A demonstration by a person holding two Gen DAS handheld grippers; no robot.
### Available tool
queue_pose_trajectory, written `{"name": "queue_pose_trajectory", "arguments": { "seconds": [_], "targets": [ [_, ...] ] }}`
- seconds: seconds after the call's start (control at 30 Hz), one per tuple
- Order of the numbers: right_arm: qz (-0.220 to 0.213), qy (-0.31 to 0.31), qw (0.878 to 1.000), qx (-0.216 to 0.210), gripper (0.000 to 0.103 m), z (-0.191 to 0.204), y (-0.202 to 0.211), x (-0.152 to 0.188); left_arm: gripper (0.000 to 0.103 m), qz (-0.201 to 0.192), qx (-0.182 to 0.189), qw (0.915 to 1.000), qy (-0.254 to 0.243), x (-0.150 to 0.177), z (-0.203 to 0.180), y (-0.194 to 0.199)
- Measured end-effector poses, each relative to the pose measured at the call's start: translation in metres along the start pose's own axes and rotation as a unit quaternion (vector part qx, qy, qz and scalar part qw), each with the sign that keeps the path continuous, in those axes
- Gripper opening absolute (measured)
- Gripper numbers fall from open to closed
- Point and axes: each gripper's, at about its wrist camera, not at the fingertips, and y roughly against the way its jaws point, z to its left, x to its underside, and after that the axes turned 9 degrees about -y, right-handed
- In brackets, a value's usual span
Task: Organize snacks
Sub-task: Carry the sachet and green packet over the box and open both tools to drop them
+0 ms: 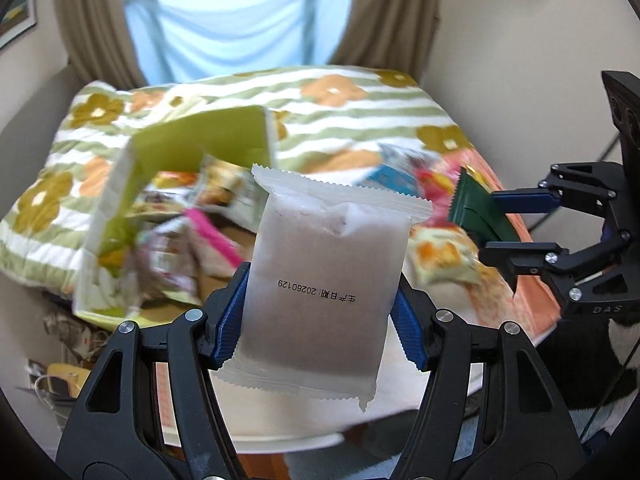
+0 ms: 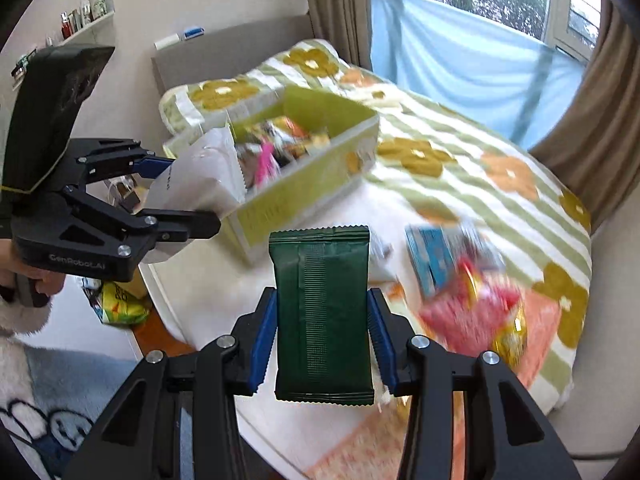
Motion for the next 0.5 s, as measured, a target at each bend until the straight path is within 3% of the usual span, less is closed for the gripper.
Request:
{"name": "queue_pose_trajectory", "arguments": {
  "seconds": [0.33, 0.5],
  "targets": [
    [-0.018, -0.019, 0.999, -0.021, 0.041, 0.059, -0.049, -0.092, 0.061, 0.031, -0.028, 0.9991, 0.009, -0.007, 0.135, -0.031],
    [-0.016, -0.065, 0.998, -0.024, 0.041, 0.079, -0.082, -0.119, 0.061, 0.057, -0.007, 0.9983, 0.011, 0.002, 0.180, -0.064]
  ]
}}
